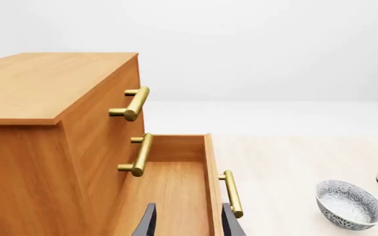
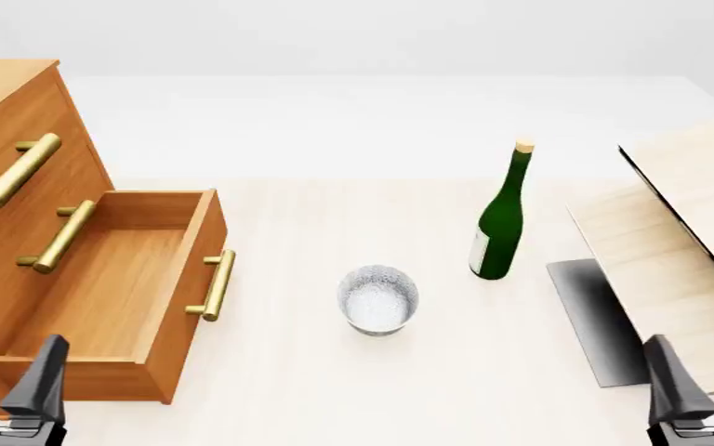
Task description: Put the bowl in the bottom drawer of the cabinet and close it.
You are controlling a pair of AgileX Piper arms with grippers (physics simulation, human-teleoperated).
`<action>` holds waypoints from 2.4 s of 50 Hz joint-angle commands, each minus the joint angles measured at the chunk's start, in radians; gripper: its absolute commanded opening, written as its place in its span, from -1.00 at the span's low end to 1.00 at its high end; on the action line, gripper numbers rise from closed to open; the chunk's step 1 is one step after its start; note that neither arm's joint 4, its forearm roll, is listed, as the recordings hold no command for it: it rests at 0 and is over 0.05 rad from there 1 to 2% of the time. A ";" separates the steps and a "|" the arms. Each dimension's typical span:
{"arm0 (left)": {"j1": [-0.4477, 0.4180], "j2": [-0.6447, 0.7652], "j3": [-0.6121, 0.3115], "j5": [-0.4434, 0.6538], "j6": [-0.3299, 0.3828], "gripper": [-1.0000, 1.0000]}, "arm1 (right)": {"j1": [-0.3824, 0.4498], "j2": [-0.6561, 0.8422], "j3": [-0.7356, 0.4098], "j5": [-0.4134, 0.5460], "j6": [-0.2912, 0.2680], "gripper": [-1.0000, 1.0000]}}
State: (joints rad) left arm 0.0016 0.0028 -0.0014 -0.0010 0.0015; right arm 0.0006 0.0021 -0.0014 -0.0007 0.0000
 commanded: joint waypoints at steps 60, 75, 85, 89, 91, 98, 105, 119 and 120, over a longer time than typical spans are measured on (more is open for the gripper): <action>-0.149 0.173 -0.259 0.208 -0.022 1.00 | 0.002 0.003 -0.003 -0.002 -0.002 1.00; -0.156 0.271 -0.348 0.270 -0.081 1.00 | 0.002 0.003 -0.003 -0.002 -0.003 1.00; -0.151 0.329 -0.405 0.314 -0.113 1.00 | 0.002 0.003 -0.003 -0.002 -0.003 1.00; -0.150 0.352 -0.428 0.340 -0.122 1.00 | 0.002 0.003 -0.003 -0.002 -0.003 1.00; -0.155 0.353 -0.434 0.351 -0.118 1.00 | 0.002 0.003 -0.003 -0.002 -0.003 1.00; -0.160 0.375 -0.450 0.369 -0.114 1.00 | 0.002 0.003 -0.003 -0.002 -0.003 1.00; -0.161 0.417 -0.477 0.382 -0.105 1.00 | 0.002 0.003 -0.003 -0.002 -0.003 1.00; -0.165 0.508 -0.502 0.374 -0.120 1.00 | 0.002 0.003 -0.003 -0.002 -0.003 1.00; -0.164 0.513 -0.502 0.373 -0.121 1.00 | 0.002 0.003 -0.003 -0.002 -0.003 1.00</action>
State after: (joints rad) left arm -0.1655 0.4551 -0.4848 0.3724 -0.1114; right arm 0.0029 0.0052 -0.0045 -0.0024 -0.0029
